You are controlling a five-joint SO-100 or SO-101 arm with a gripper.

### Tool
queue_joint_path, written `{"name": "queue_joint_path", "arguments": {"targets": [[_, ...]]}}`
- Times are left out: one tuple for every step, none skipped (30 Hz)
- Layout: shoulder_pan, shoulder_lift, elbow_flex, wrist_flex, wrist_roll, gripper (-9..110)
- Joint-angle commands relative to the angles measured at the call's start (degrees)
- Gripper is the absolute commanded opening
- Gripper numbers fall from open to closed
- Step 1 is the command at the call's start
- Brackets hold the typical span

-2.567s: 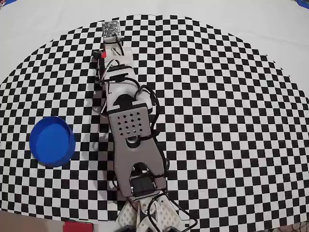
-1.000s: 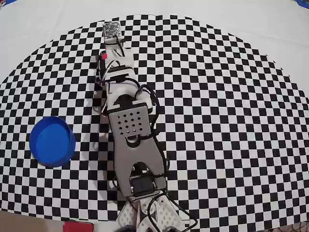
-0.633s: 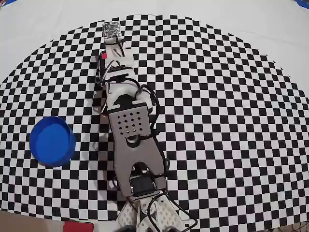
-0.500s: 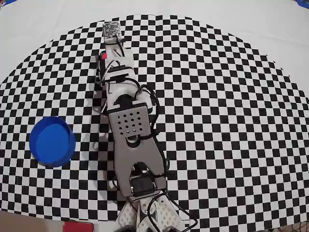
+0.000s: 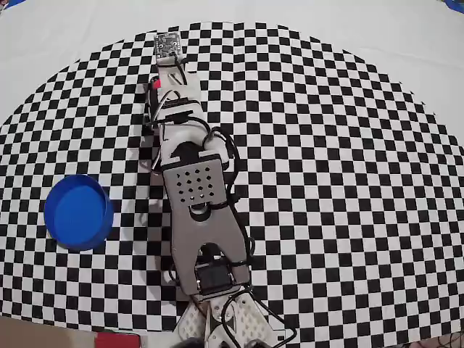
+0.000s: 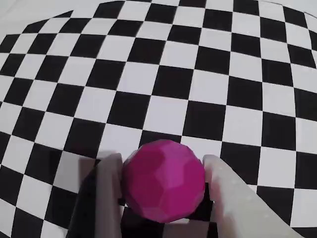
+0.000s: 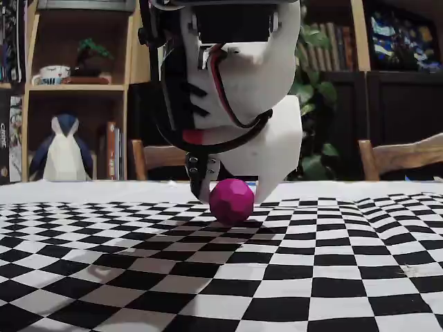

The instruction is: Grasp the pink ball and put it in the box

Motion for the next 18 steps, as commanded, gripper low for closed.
{"name": "queue_joint_path", "arguments": {"targets": [[0.00,4.92,-1.93,0.53,0.00,0],[0.00,5.19,-1.93,0.70,0.00,0],[-0.09,5.54,-1.93,0.97,0.00,0],[-0.09,5.80,-1.85,1.05,0.09,0],[-0.18,6.15,-1.67,1.14,0.09,0],[-0.18,6.50,-1.58,1.32,0.09,0],[-0.18,6.86,-1.32,1.41,0.18,0],[-0.18,7.29,-1.05,1.41,0.18,0],[-0.18,7.73,-0.70,1.41,0.18,0],[-0.18,8.17,-0.35,1.49,0.18,0],[-0.18,8.70,0.00,1.49,0.18,0],[-0.18,9.23,0.44,1.49,0.18,0],[-0.18,9.76,0.79,1.49,0.18,0],[-0.18,10.20,1.05,1.49,0.18,0],[-0.18,10.63,1.41,1.49,0.18,0],[-0.09,11.16,1.76,1.49,0.18,0],[-0.09,11.60,2.02,1.49,0.18,0],[0.00,12.13,2.46,1.49,0.18,0]]}}
